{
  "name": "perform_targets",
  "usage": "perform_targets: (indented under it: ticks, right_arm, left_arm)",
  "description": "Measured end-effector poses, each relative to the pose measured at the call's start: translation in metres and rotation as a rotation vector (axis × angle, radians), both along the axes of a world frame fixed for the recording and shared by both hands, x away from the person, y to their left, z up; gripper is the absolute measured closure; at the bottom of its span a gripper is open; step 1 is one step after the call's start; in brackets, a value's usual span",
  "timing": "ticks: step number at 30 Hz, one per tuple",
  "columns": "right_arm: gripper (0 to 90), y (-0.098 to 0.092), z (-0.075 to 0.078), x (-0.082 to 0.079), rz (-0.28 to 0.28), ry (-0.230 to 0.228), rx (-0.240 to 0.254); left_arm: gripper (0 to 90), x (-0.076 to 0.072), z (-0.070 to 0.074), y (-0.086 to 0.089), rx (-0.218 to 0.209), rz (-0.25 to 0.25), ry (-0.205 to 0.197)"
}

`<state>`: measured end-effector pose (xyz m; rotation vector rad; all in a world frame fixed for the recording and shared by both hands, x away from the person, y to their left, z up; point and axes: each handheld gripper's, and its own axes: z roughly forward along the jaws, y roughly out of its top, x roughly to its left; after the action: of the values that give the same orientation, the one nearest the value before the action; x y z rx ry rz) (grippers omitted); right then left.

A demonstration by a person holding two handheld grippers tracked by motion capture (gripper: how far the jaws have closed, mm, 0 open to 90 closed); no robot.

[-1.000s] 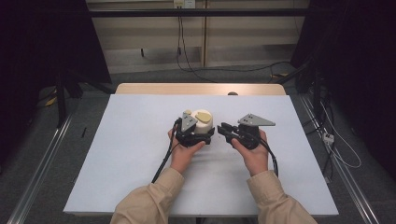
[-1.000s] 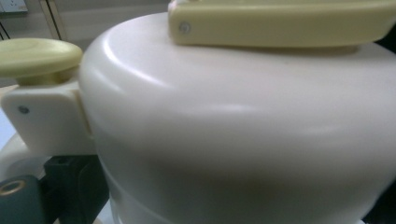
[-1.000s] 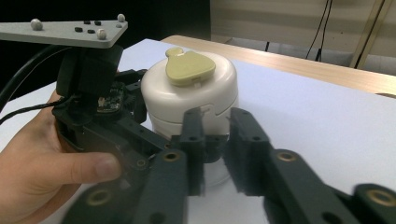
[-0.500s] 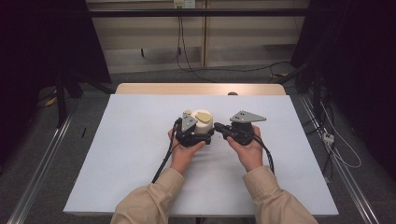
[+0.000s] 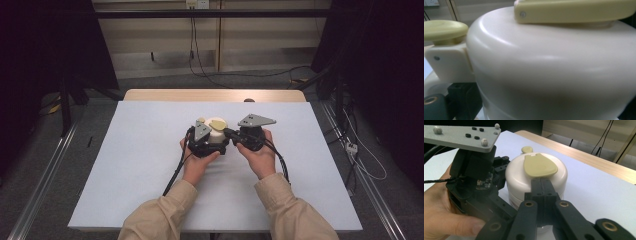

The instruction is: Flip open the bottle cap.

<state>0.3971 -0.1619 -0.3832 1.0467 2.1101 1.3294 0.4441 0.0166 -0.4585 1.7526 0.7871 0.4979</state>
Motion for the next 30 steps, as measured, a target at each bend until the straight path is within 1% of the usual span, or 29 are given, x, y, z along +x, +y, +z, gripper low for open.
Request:
perform_targets:
  ticks: [6,9,13,21,26,30]
  right_arm:
    - [90.0,0.0001,0.0012,0.0004,-0.006,-0.007,0.010]
    - [90.0,0.0005,0.0016,0.0010,-0.002,-0.014,0.025]
    - [90.0,0.0010,0.0026,0.0019,-0.008,-0.017,0.024]
    - [90.0,0.0036,0.0035,0.0028,-0.008,-0.026,0.022]
    - [90.0,0.0064,0.0046,0.0036,-0.004,-0.031,0.009]
    - [90.0,0.0070,0.0042,0.0043,-0.006,-0.033,0.015]
  left_arm:
    - [5.2,0.0001,0.0001,-0.0001,0.003,-0.002,-0.002]
    - [5.2,-0.0001,0.0002,-0.0002,0.003,-0.001,0.000]
    - [5.2,-0.0002,0.0000,-0.0005,-0.005,0.003,0.003]
    - [5.2,-0.0003,0.0000,-0.0006,-0.005,0.000,0.002]
    - [5.2,-0.0002,-0.0001,-0.0005,-0.005,0.000,0.002]
    - [5.2,-0.0003,-0.0001,-0.0007,-0.007,0.002,0.003]
